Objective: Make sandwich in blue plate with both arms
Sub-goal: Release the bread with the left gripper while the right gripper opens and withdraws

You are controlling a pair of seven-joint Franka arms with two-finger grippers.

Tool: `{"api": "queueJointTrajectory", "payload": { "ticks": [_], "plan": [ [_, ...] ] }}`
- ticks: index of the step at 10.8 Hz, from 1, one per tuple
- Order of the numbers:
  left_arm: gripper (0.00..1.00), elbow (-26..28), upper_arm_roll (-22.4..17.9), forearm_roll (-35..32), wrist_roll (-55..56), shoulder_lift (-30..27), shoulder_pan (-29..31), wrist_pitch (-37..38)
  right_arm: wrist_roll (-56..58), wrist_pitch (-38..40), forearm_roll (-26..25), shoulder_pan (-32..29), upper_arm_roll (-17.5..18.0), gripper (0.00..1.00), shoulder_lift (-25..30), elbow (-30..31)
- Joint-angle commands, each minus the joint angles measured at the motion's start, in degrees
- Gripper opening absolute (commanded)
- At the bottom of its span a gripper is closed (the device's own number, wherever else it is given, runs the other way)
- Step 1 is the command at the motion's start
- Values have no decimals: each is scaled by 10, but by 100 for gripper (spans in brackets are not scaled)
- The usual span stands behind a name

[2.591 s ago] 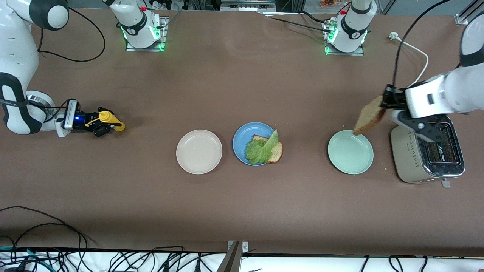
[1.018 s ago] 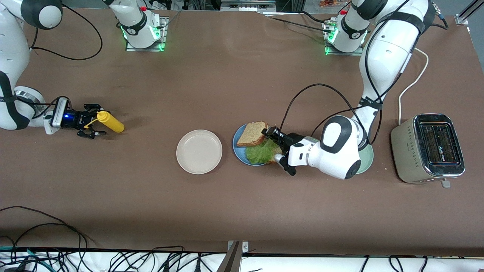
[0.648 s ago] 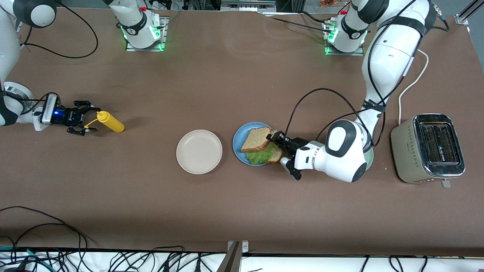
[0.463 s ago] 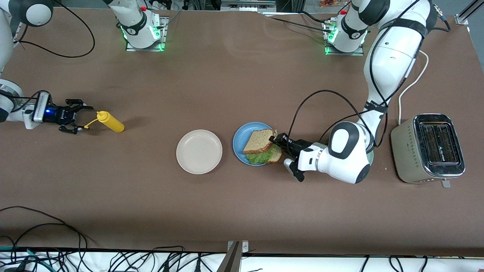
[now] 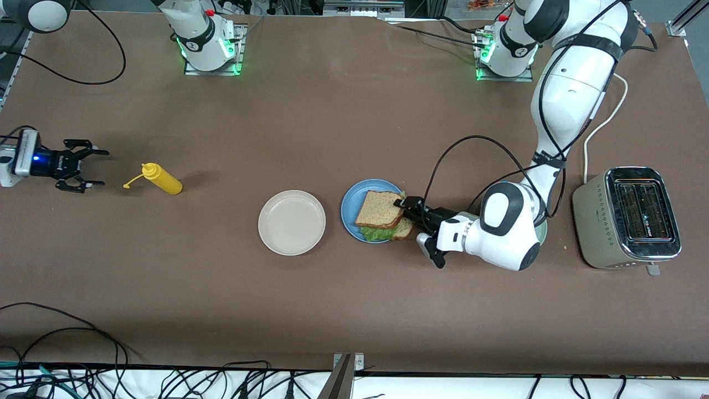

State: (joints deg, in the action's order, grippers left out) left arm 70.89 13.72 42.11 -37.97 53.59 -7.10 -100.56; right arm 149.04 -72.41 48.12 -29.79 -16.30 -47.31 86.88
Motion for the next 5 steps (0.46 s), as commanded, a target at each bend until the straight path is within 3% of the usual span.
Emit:
{"api": "queueJointTrajectory", "payload": {
  "ticks": [1,5],
  "plan": [
    [100,-15,-18,-20,-25,-5,1,1,-88,15,-40,6,0,100,55,-20],
    [100,-20,-24,-122,-19,-37,4,3,-251,7,-94,67,0,100,160,-20]
  ]
}}
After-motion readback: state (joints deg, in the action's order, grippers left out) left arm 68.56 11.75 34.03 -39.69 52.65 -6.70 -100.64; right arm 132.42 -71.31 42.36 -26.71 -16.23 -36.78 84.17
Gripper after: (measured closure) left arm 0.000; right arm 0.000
